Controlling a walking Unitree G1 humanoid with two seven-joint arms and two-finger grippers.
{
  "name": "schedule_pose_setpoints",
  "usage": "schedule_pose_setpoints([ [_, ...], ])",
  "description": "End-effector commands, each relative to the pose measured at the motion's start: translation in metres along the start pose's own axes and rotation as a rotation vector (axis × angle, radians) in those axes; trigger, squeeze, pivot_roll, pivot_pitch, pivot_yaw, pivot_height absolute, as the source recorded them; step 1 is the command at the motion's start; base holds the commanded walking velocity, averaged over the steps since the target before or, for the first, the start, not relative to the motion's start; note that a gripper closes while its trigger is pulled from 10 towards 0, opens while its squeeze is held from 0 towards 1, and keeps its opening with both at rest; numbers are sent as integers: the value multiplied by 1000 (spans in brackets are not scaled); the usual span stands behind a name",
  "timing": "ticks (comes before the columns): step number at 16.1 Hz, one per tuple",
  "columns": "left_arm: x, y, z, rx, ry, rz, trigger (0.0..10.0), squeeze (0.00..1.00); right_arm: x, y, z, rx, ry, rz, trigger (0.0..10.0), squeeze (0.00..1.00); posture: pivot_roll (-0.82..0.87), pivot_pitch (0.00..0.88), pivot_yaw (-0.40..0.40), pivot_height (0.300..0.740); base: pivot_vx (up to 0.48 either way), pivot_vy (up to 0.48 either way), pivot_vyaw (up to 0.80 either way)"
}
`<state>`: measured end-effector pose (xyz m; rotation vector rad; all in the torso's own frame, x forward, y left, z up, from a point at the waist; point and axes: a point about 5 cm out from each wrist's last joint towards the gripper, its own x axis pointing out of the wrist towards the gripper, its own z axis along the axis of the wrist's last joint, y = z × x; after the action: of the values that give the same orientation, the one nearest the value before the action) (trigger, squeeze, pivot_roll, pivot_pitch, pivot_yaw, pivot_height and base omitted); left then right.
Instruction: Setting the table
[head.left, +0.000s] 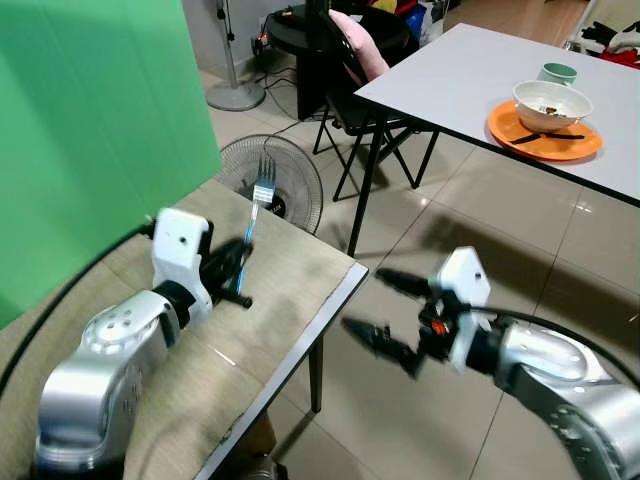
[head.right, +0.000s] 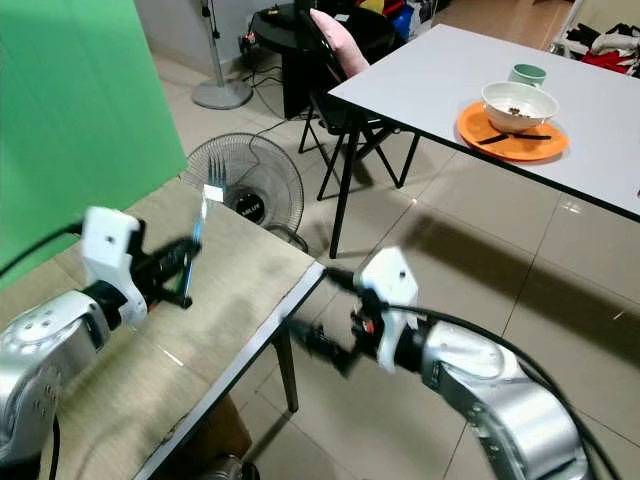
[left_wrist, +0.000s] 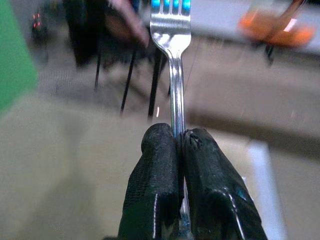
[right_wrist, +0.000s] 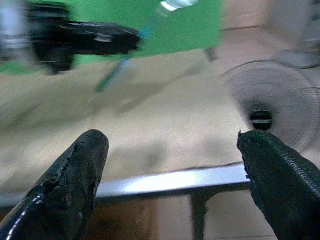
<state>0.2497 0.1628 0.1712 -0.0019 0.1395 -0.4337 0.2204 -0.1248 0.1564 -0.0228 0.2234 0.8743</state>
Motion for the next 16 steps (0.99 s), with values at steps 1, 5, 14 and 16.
schedule_pose_setpoints([
  [1,-2,-5,11,41,-74,11,10000,0,-1,-7,1,-9,-8,-74,10000,0,-41,0,41,740,0,0,0],
  [5,-6,-15,14,29,-193,143,10000,0,5,-5,4,7,-60,-145,10000,0,-46,0,38,740,0,0,0],
  [14,-15,9,-39,121,191,232,10000,0,10,-1,-3,-11,12,-100,10000,0,-41,0,26,740,0,0,0],
  [16,-15,21,-45,108,297,219,10000,0,8,1,-4,-21,40,-76,10000,0,-42,0,28,740,0,0,0],
])
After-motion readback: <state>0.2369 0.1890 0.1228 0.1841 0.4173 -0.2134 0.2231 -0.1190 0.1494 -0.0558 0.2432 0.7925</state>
